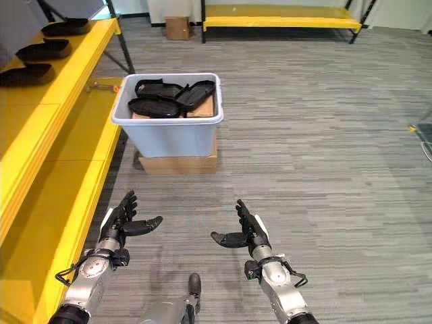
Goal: Move parts from the plastic box to the shelf.
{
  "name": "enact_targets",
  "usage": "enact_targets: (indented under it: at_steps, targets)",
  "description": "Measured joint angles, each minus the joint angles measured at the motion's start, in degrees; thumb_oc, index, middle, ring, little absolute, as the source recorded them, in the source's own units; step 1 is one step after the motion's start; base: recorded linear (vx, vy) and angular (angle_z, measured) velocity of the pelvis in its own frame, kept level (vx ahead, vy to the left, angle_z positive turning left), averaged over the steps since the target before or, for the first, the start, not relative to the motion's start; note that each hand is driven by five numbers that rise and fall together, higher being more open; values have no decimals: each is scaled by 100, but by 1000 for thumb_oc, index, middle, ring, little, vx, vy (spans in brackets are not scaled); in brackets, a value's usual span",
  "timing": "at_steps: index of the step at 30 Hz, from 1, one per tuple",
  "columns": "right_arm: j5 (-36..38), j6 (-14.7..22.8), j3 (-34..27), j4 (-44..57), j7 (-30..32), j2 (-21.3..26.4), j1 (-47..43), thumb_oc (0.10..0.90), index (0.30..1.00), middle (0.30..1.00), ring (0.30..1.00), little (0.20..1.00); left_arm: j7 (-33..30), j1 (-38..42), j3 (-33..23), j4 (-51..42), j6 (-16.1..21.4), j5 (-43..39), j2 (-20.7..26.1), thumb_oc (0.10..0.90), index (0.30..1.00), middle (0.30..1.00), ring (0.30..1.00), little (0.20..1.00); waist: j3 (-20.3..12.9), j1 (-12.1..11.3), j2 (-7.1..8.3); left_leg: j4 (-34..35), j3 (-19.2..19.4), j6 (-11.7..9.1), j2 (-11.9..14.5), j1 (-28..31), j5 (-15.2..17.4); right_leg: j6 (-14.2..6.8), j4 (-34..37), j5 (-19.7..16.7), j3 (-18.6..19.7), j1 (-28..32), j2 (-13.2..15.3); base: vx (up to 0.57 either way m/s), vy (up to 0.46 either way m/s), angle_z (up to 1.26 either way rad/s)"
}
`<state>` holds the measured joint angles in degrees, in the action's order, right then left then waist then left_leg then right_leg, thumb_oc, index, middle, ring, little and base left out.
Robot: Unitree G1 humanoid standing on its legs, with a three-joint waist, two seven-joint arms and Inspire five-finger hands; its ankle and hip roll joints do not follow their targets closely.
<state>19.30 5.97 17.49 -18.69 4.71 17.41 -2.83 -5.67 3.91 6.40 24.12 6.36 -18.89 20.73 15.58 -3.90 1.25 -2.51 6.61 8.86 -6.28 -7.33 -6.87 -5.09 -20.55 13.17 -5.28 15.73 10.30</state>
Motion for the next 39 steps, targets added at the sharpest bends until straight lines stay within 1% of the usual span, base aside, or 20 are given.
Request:
enact_targets:
  at_steps: [4, 6, 7, 10, 12, 13, 15, 16, 17, 18, 21, 23, 26, 27, 28, 29, 32, 35, 38, 39]
  targets:
    - [-2, 4, 32, -2, 177, -83, -96, 900, 1000, 1000, 1000, 1000, 9, -123, 33, 63, -191, -2, 41, 900, 1000, 1000, 1000, 1000, 0, -93, -9, -167, 30, 3, -33, 27, 200, 8, -1075, -346, -68, -509, 129, 165, 238, 2]
    - [-4, 4, 35, -3, 241, -92, -113, 900, 1000, 1000, 1000, 1000, 6, -136, 48, 62, -230, -2, 40, 900, 1000, 1000, 1000, 1000, -3, -106, -14, -220, 22, 82, -93, 54, 386, 17, -1729, -801, -20, -908, 178, 135, 198, 4]
    - [-5, 11, 36, 2, 294, -95, -130, 900, 1000, 1000, 1000, 1000, -14, -137, 67, 56, -230, -4, 58, 900, 1000, 1000, 1000, 1000, -3, -42, -72, -163, -32, 174, -83, 82, 360, 8, -2494, -989, 109, -1420, 169, 106, 90, 2]
    - [-8, 3, 36, 4, 343, -78, -106, 900, 1000, 1000, 1000, 1000, -36, -136, 74, 31, -229, -20, 70, 900, 1000, 1000, 1000, 1000, 52, 112, -198, 80, -148, 128, -65, 336, 308, 5, -2905, -156, 284, -2377, -195, 170, 19, 15]
    - [-7, -7, 25, 5, 326, -50, -63, 900, 1000, 1000, 1000, 1000, 4, -209, 66, -21, -225, -103, 74, 900, 1000, 1000, 1000, 1000, 65, 224, -232, 192, -134, 27, -69, 625, 368, 34, -2373, 20, 99, -2841, -396, 286, -26, 3]
    - [-6, -5, 20, 36, 254, 27, -38, 900, 1000, 1000, 1000, 1000, 87, -296, 59, -52, -227, -291, 79, 900, 1000, 1000, 1000, 1000, 72, 241, -300, 352, -87, 22, -54, 859, 366, 6, -1394, -37, -126, -2962, -535, 365, -38, -13]
    - [-6, -2, -31, 49, 106, 165, 48, 900, 1000, 1000, 1000, 1000, 137, -343, 67, -46, -236, -346, -3, 900, 1000, 1000, 1000, 1000, 73, 343, -314, 514, -86, -109, -131, 1094, 534, 11, -182, -419, -367, -3287, -755, 457, -59, -7]
    - [-6, -4, -35, 43, 58, 190, 101, 900, 1000, 1000, 1000, 1000, 143, -371, 77, -39, -240, -344, -38, 900, 1000, 1000, 1000, 1000, 72, 397, -303, 571, -73, -281, -148, 1195, 656, -35, 413, -657, -491, -3317, -823, 352, -53, 30]
    - [-7, 2, -79, 46, 4, 178, 219, 900, 1000, 1000, 1000, 1000, 138, -377, 82, -44, -247, -340, -86, 900, 1000, 1000, 1000, 1000, 96, 537, -187, 464, -96, -366, -249, 1231, 725, -254, 1116, -996, -546, -3300, -797, 230, -37, 51]
    - [-8, -12, -146, 21, -47, 165, 322, 900, 1000, 1000, 1000, 1000, 143, -382, 131, -50, -256, -340, -100, 900, 1000, 1000, 1000, 1000, 104, 652, -94, 482, -86, -116, -354, 1377, 670, -228, 1453, -1253, -561, -3345, -768, 295, -48, 44]
    - [-12, -41, -181, 3, -71, 142, 428, 900, 1000, 1000, 1000, 1000, 137, -550, 199, -54, -256, -334, -185, 900, 1000, 1000, 1000, 1000, 94, 706, -39, 484, -140, -13, -501, 1617, 897, -109, 1831, -1615, -481, -3445, -783, 464, -91, 6]
    - [-16, -48, -268, 0, -37, 123, 522, 900, 1000, 1000, 1000, 1000, 228, -548, 375, -54, -256, -305, -197, 900, 1000, 1000, 1000, 1000, 89, 849, -42, 459, -426, 98, -587, 1768, 994, -1, 1977, -1775, -233, -3307, -849, 422, -117, 44]
    - [-12, -30, -271, 0, 114, 131, 476, 900, 1000, 1000, 1000, 1000, 384, -412, 565, -71, -232, -269, -195, 900, 1000, 1000, 1000, 1000, 28, 1015, -66, 494, -843, 51, -570, 1903, 1092, 188, 1814, -1916, 11, -3156, -1021, 464, -122, 80]
    - [-11, -27, -269, -2, 156, 130, 436, 900, 1000, 1000, 1000, 1000, 384, -402, 628, -93, -220, -269, -196, 900, 1000, 1000, 1000, 1000, 25, 982, -71, 495, -870, -9, -567, 1974, 1153, 321, 1749, -2008, 22, -3111, -1077, 421, -106, 41]
    - [-11, -10, -270, -2, 175, 144, 399, 900, 1000, 1000, 1000, 1000, 379, -411, 703, -112, -218, -276, -195, 900, 1000, 1000, 1000, 1000, 12, 985, -95, 487, -941, -99, -573, 2090, 1245, 585, 1690, -2347, 35, -3032, -1104, 423, -114, 27]
    - [-11, -4, -267, -4, 182, 166, 356, 900, 1000, 1000, 1000, 1000, 375, -431, 749, -114, -220, -278, -220, 900, 1000, 1000, 1000, 1000, -3, 961, -188, 460, -1006, -210, -530, 2192, 1349, 998, 1460, -2480, 19, -2996, -1126, 366, -108, 14]
    - [-7, 9, -254, 2, 190, 212, 210, 900, 1000, 1000, 1000, 1000, 345, -399, 743, -193, -220, -280, -228, 900, 1000, 1000, 1000, 1000, -13, 965, -277, -276, -1042, -487, -374, 2140, 1548, 1094, 1058, -1934, 19, -2819, -1250, 385, -136, -3]
    - [-8, 25, -266, 20, 199, 374, 223, 900, 1000, 1000, 1000, 1000, 348, -303, 754, -225, -215, -282, -239, 900, 1000, 1000, 1000, 1000, -53, 1031, -313, -1022, -1171, -615, -314, 2120, 1698, 1017, 680, -1352, -1, -2620, -1300, 336, -131, 16]
    - [-7, 46, -314, 73, 207, 572, 272, 900, 1000, 1000, 1000, 1000, 318, -237, 757, -231, -199, -311, -328, 900, 1000, 1000, 1000, 1000, -257, 1195, -569, -2273, -1137, -838, -262, 1613, 1750, 1082, 610, -1042, -36, -2466, -1363, 277, -133, 10]
    - [11, 45, -381, 71, 201, 578, 290, 900, 1000, 1000, 1000, 1000, 251, -133, 758, -233, -196, -323, -395, 900, 1000, 1000, 1000, 1000, -266, 1242, -604, -3286, -873, -1223, -226, 1069, 1646, 1133, 620, -991, -116, -2409, -1306, 228, -140, 25]
